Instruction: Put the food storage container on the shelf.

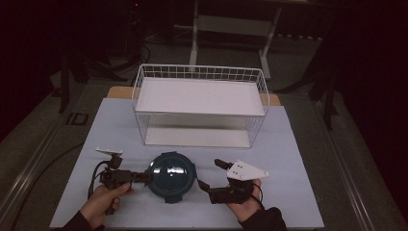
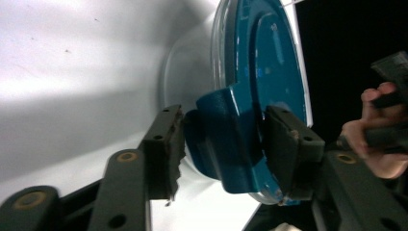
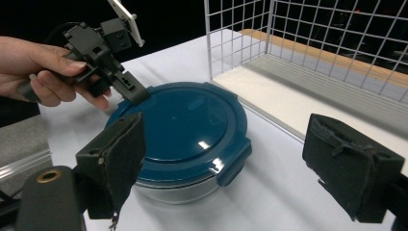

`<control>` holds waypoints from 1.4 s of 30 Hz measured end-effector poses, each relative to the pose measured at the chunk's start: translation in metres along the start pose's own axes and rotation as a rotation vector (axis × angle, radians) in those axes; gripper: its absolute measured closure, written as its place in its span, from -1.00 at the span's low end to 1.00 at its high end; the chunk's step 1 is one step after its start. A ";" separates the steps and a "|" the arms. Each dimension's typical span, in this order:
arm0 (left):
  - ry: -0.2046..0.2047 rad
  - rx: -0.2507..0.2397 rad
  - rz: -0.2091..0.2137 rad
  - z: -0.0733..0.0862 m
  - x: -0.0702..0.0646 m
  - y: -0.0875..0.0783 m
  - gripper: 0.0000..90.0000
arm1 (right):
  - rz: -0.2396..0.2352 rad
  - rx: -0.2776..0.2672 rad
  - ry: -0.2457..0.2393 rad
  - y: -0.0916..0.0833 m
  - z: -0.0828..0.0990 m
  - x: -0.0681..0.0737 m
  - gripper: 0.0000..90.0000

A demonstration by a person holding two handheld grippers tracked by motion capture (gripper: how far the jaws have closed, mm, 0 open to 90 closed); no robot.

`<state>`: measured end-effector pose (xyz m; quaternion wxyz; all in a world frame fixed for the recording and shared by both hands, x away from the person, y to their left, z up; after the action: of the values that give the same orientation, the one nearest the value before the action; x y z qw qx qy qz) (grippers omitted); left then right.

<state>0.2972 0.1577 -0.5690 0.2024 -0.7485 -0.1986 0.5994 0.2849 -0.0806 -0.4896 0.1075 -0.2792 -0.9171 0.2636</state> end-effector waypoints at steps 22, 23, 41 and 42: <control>0.243 0.008 -0.079 0.018 -0.019 -0.005 0.21 | -0.219 0.162 0.276 0.032 0.027 -0.010 -0.14; 0.266 0.008 -0.086 0.019 -0.020 -0.005 0.22 | -0.227 0.175 0.280 0.035 0.029 -0.010 -0.12; 0.407 -0.010 -0.133 0.034 -0.032 -0.005 0.26 | -0.372 0.255 0.368 0.043 0.042 0.005 0.20; 0.412 -0.018 -0.139 0.035 -0.032 -0.005 0.26 | -0.374 0.248 0.362 0.043 0.043 0.006 0.20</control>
<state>0.2559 0.1468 -0.5467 0.2726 -0.8415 -0.2095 0.4168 0.2851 -0.0650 -0.5485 0.3494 -0.1325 -0.8794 0.2951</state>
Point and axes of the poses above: each handheld gripper's, and its own axes: y roughly forward along the jaws, z roughly out of its underside, x roughly to its left, the point moved 9 cm from there along y, roughly forward along the jaws, and after that the axes turned 11 degrees about x, right-handed, at the moved point
